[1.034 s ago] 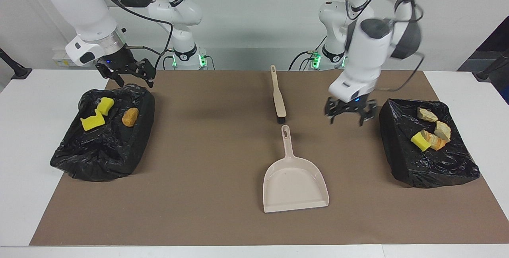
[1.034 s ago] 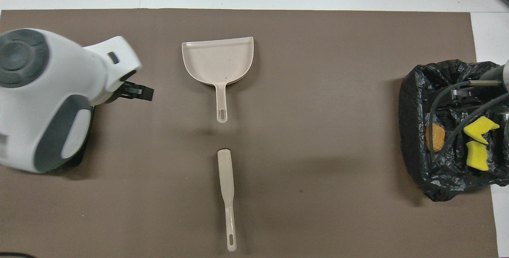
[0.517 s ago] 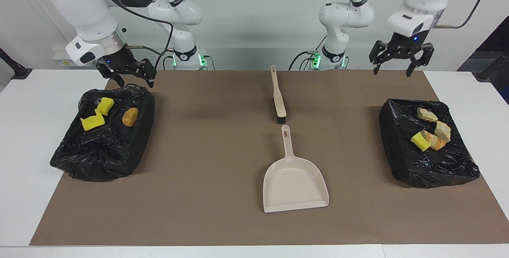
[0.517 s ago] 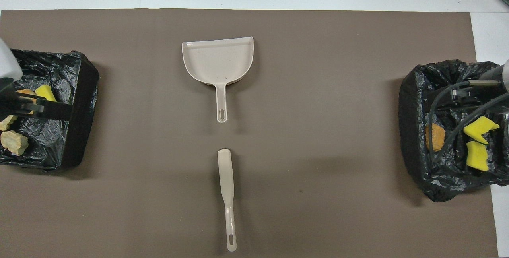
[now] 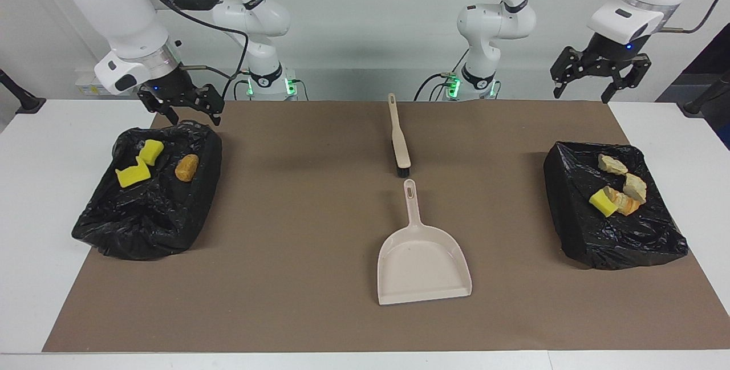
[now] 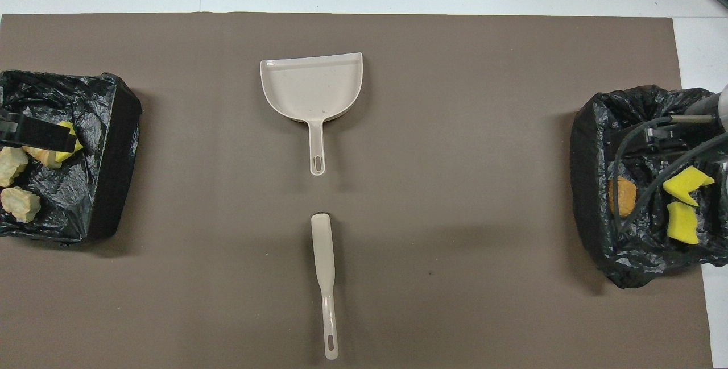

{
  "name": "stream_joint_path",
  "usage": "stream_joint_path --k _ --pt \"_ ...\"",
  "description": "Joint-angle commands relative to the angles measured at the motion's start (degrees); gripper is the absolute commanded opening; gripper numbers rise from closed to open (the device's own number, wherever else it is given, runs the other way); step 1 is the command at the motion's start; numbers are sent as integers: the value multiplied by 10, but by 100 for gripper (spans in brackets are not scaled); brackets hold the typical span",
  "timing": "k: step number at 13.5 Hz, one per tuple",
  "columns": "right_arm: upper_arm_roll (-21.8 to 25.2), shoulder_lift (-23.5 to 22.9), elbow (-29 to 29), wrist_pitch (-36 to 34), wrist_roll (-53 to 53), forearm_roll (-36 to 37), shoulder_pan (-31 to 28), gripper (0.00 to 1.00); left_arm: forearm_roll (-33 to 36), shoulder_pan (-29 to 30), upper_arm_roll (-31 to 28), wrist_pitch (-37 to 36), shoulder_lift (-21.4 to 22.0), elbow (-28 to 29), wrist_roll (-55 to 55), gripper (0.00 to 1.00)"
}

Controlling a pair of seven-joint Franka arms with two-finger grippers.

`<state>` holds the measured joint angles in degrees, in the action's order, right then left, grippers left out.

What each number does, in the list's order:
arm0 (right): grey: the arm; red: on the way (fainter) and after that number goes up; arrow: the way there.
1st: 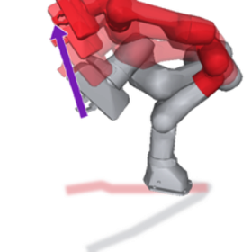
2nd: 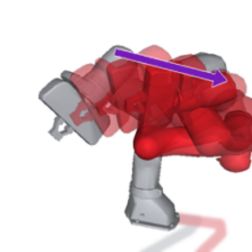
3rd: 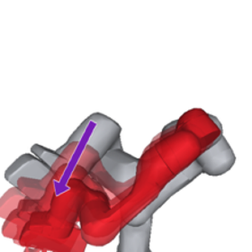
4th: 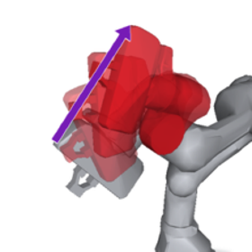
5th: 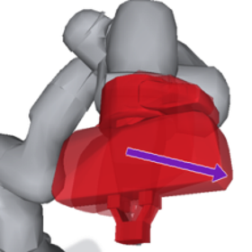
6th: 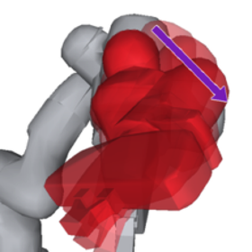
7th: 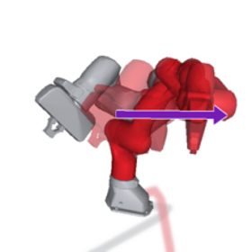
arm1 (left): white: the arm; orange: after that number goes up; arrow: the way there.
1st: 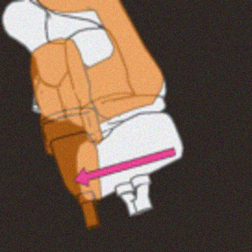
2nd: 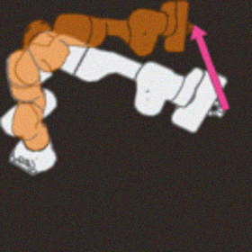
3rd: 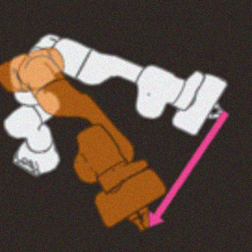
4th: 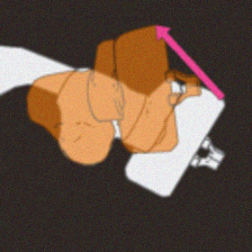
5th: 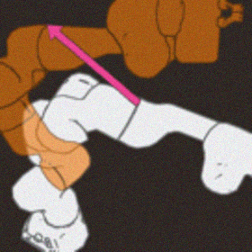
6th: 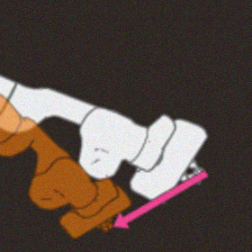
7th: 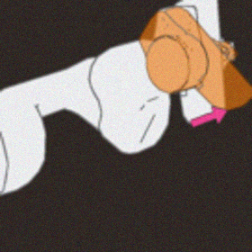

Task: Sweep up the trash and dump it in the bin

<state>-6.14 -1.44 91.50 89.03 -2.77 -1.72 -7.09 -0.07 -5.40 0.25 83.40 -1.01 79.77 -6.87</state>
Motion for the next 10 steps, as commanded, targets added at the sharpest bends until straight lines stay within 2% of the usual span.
stream_joint_path --k 1,10 --pt "-5 -5 -7 2 -9 4 -2 100 -12 7 5 6 9 -3 -8 100" --pt "-5 -5 -7 4 -9 3 -2 100 -11 7 5 2 11 -1 -8 100"
